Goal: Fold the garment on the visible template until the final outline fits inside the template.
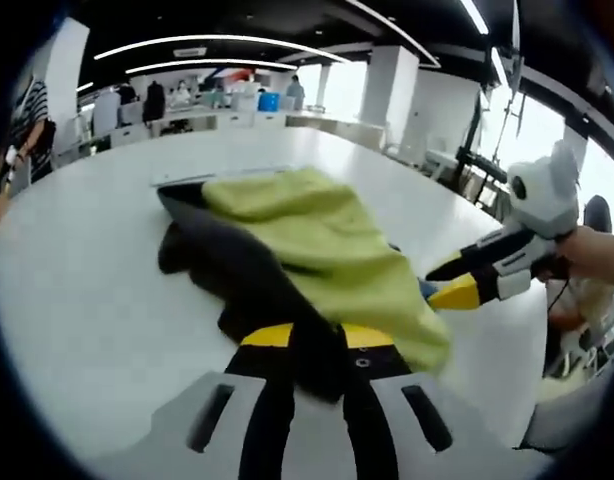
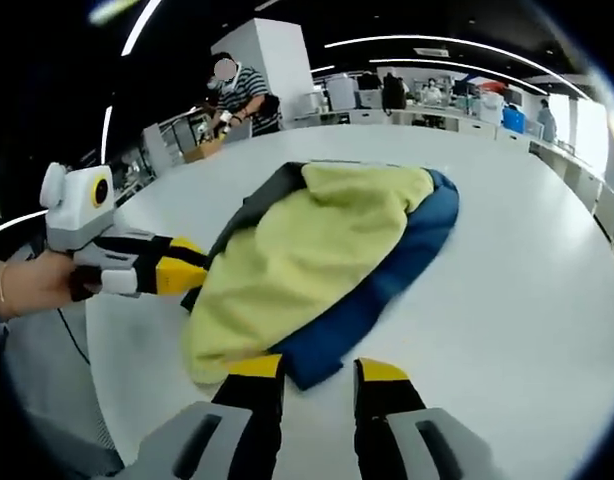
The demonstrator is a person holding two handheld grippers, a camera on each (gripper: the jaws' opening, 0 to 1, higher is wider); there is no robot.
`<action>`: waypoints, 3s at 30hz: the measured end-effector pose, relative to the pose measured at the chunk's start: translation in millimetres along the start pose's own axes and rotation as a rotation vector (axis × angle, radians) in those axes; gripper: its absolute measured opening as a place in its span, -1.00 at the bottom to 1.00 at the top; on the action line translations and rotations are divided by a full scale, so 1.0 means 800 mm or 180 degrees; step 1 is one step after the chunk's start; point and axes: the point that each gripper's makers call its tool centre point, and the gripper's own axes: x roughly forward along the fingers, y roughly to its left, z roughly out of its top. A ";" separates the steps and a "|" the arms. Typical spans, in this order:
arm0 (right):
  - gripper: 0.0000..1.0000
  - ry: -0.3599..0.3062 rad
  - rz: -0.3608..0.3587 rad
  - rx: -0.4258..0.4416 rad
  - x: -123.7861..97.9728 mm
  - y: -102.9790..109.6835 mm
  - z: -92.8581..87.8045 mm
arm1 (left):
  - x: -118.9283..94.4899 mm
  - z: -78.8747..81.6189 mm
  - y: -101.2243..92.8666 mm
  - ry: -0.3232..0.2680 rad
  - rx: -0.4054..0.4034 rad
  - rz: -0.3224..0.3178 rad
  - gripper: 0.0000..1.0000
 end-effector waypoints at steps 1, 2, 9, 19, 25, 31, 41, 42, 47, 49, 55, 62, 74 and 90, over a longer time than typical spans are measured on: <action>-0.61 -0.0007 -0.0021 -0.0017 0.000 0.001 0.000 | 0.001 -0.001 -0.001 0.0014 0.0006 0.0009 -0.79; -0.64 -0.0008 -0.0026 -0.0025 0.001 0.002 0.000 | 0.002 -0.002 -0.001 0.0028 0.0008 0.0015 -0.81; -0.79 -0.0043 -0.0141 0.0001 0.003 -0.005 0.002 | 0.005 -0.009 -0.003 0.0075 0.0004 0.0018 -1.00; -1.00 -0.0056 -0.0122 -0.0022 -0.001 -0.015 0.008 | -0.014 0.008 0.002 -0.0067 -0.0035 0.0007 -1.00; -1.00 -0.0174 -0.0119 -0.0097 -0.018 -0.021 0.025 | -0.033 0.023 0.014 -0.0193 -0.0046 0.0088 -1.00; -1.00 -0.0185 -0.0172 -0.0171 -0.034 -0.035 0.033 | -0.061 0.038 0.037 -0.0290 -0.0078 0.0313 -1.00; -1.00 -0.0152 -0.0360 -0.0321 -0.060 -0.067 0.041 | -0.106 0.048 0.109 -0.0360 -0.0161 0.0750 -1.00; -1.00 -0.0160 -0.0376 -0.0306 -0.063 -0.070 0.042 | -0.109 0.048 0.115 -0.0361 -0.0160 0.0788 -1.00; -1.00 -0.0110 -0.0381 -0.0254 -0.068 -0.078 0.039 | -0.122 0.042 0.147 -0.0316 -0.0160 0.1009 -1.00; -1.00 -0.0098 -0.0387 -0.0218 -0.071 -0.081 0.040 | -0.127 0.040 0.158 -0.0304 -0.0201 0.1089 -1.00; -1.00 -0.0119 -0.0423 -0.0077 -0.076 -0.095 0.041 | -0.137 0.028 0.203 -0.0199 -0.0311 0.1420 -1.00; -1.00 -0.0096 -0.0461 -0.0036 -0.079 -0.102 0.037 | -0.143 0.008 0.242 -0.0029 -0.0389 0.1651 -1.00; -1.00 -0.0090 -0.0603 0.0048 -0.090 -0.130 0.037 | -0.152 -0.009 0.289 0.0261 -0.0256 0.1923 -1.00; -1.00 -0.0039 -0.0914 0.0152 -0.104 -0.194 0.033 | -0.148 -0.003 0.321 0.0316 -0.0266 0.1994 -1.00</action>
